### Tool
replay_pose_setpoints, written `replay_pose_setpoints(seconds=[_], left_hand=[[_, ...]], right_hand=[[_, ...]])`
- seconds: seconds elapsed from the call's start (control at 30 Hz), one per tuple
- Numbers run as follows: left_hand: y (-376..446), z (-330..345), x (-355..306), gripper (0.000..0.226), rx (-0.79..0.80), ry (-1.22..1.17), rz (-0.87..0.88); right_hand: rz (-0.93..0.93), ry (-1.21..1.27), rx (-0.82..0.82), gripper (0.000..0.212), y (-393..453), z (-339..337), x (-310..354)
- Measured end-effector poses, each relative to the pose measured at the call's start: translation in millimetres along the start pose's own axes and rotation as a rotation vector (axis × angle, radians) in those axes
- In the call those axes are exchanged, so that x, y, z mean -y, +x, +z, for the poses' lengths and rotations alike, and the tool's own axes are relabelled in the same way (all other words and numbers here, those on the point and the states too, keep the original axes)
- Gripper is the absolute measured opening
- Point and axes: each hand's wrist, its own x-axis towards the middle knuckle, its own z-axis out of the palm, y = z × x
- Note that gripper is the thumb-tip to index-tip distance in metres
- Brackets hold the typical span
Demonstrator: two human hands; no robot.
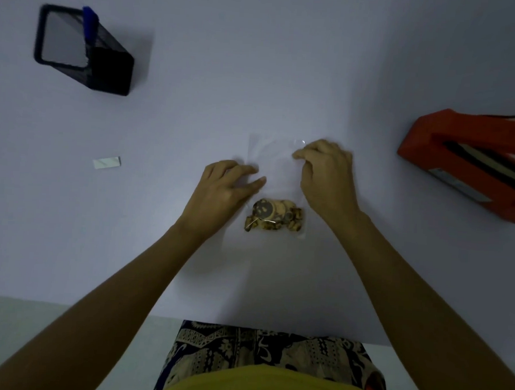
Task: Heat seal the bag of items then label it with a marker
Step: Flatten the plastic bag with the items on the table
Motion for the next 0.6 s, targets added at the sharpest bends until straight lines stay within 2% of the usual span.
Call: replay_pose_setpoints(seconds=[0.17, 0.43, 0.6], left_hand=[[0, 2, 1, 0.035, -0.008, -0.007, -0.004], [1, -2, -1, 0.037, 0.027, 0.021, -0.001], [5, -4, -3, 0.033, 0.025, 0.063, 0.008]], right_hand=[[-0.073, 0.007, 0.028, 0.033, -35, 6, -3], [-0.051, 0.033, -0.062, 0.026, 14, 3, 2], [-0.15, -0.026, -0.02, 0.036, -6, 13, -13]])
